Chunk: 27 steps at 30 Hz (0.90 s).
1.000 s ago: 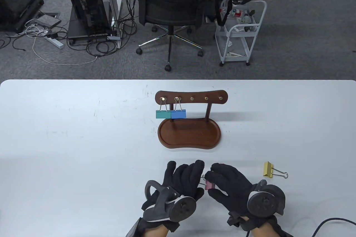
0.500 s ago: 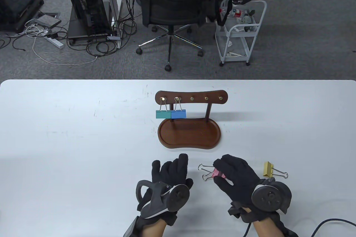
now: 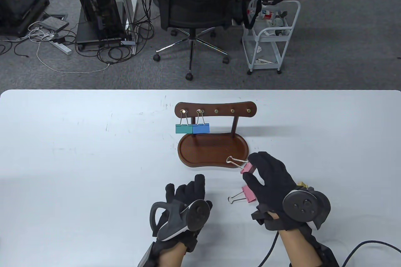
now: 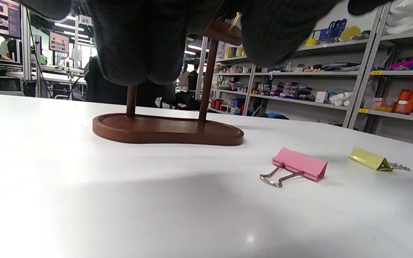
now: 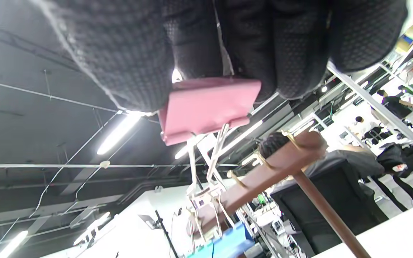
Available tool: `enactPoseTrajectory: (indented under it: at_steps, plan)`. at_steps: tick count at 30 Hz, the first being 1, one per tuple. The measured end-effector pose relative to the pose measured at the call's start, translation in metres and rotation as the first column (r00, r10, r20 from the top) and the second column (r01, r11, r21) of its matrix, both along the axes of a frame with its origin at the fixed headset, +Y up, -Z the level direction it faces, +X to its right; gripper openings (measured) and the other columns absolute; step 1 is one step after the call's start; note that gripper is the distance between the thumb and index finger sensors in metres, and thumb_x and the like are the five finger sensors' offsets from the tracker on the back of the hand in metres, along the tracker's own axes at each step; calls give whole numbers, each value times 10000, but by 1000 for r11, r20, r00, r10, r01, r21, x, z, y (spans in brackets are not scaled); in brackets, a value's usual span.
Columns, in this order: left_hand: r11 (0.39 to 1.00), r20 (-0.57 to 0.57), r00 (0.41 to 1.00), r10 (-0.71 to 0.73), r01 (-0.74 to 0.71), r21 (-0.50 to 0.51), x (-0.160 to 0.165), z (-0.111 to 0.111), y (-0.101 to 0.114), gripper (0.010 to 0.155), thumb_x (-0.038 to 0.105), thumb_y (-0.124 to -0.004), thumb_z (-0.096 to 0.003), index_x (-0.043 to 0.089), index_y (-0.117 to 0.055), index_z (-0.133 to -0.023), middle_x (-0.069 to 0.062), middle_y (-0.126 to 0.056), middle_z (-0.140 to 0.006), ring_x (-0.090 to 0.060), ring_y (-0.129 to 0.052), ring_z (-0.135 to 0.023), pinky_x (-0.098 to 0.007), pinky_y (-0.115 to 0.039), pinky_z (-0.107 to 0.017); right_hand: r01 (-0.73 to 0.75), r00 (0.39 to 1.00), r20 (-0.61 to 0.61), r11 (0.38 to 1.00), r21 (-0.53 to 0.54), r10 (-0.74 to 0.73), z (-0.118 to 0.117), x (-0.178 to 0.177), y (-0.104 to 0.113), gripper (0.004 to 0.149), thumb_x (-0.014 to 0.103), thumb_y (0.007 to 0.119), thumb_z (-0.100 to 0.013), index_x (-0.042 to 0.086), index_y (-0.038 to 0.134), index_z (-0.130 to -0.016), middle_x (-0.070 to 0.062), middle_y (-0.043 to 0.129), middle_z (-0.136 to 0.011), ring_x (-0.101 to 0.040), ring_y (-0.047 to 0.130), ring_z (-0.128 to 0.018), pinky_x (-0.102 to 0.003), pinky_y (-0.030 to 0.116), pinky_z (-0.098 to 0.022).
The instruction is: Hook binder clip onto key rack
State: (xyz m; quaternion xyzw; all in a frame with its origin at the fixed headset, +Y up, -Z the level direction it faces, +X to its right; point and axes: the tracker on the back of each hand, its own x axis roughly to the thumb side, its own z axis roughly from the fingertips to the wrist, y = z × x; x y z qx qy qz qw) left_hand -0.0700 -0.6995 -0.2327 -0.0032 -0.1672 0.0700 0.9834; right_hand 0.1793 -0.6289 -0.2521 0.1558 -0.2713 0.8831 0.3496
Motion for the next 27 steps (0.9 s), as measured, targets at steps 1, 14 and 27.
enactPoseTrajectory:
  at_steps: [1,14,27]
  plan:
    - [1000,-1,1000,-1,1,-5,0,-1,-1,819,410,-808,-561,-15,-457,-1168,-259,-786,-1069,-530,-837,-925,-803,-474,-701,5,1000,8,1000,6,-6,-2,-3,4,658,404,904,-454,34,806,-989,-315,819,-960,-542,826,-785,-671,708,-554]
    - [997,-20,1000,-13,12,-78,-4,-6,-10,817,412,-803,-564,-16,-457,-1168,-266,-780,-1072,-537,-830,-927,-806,-465,-699,114,990,83,993,9,-114,-37,-36,27,677,378,891,-478,33,731,-1039,-285,742,-1030,-532,772,-841,-660,693,-569]
    - [995,-23,1000,11,-13,-95,-7,-6,-10,814,410,-801,-565,-19,-461,-1167,-270,-783,-1068,-540,-830,-923,-804,-467,-699,38,985,172,998,-50,-28,-82,-62,23,676,372,884,-494,34,709,-1054,-284,713,-1051,-540,747,-855,-666,673,-582]
